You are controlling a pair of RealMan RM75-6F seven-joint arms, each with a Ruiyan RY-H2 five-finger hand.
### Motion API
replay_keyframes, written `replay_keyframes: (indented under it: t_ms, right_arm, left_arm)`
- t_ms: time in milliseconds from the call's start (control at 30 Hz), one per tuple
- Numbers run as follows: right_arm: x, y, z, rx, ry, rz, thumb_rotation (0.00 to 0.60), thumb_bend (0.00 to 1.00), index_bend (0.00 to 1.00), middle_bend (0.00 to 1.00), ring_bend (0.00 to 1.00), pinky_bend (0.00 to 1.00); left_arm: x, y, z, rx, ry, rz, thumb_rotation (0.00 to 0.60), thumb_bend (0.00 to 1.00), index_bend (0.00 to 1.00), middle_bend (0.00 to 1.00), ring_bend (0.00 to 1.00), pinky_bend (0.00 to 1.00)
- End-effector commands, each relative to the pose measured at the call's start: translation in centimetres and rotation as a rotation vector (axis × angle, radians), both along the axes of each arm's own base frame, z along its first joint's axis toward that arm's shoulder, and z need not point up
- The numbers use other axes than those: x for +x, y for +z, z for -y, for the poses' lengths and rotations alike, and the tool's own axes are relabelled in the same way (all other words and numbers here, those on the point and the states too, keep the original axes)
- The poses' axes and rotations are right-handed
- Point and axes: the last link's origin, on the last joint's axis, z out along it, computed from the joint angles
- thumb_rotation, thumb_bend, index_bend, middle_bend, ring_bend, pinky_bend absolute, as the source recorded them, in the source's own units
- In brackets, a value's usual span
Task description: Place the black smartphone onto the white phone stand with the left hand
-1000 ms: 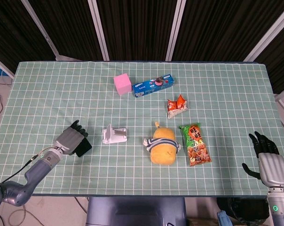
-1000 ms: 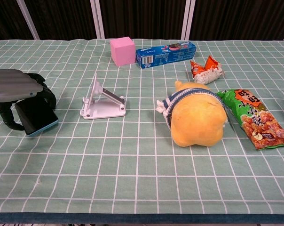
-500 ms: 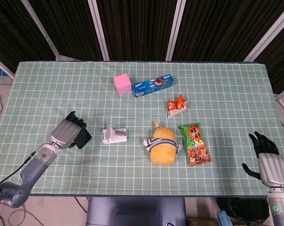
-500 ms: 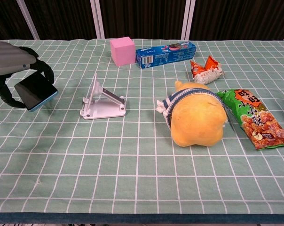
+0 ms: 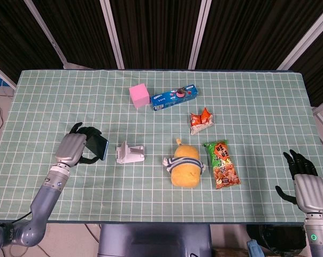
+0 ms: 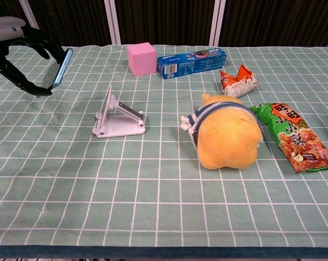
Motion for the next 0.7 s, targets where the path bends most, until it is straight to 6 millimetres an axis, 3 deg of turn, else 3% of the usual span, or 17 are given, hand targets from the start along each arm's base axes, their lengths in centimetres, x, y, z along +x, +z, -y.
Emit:
replay_keyframes:
  t_ms: [33,100,233,700]
  right_arm:
    - [0.0,0.0,0.0,0.000,0.000,0.000,0.600,0.34,0.00,0.00,0.00,0.12]
    - [0.0,0.0,0.0,-0.001,-0.001,0.002,0.600,0.34,0.00,0.00,0.00,0.12]
    - [0.0,0.0,0.0,0.000,-0.001,0.002,0.600,0.34,0.00,0.00,0.00,0.12]
    - [0.0,0.0,0.0,0.000,-0.001,0.005,0.600,0.34,0.00,0.00,0.00,0.12]
  left_arm:
    - [1.0,-0.3,0.5,-0.015,0.096,0.190,0.600,0.51,0.62,0.65,0.19,0.08]
    - [1.9,-0.9,0.8,-0.053,0.163,0.331,0.600,0.51,0.62,0.65,0.19,0.08]
    - [2.7,-1.2,0.6,-0.077,0.207,0.427,0.600,0.51,0.62,0.65,0.19,0.08]
    - [3.1,-2.4,0.0,-0.184,0.316,0.607,0.600,0.50,0.62,0.66,0.19,0.08]
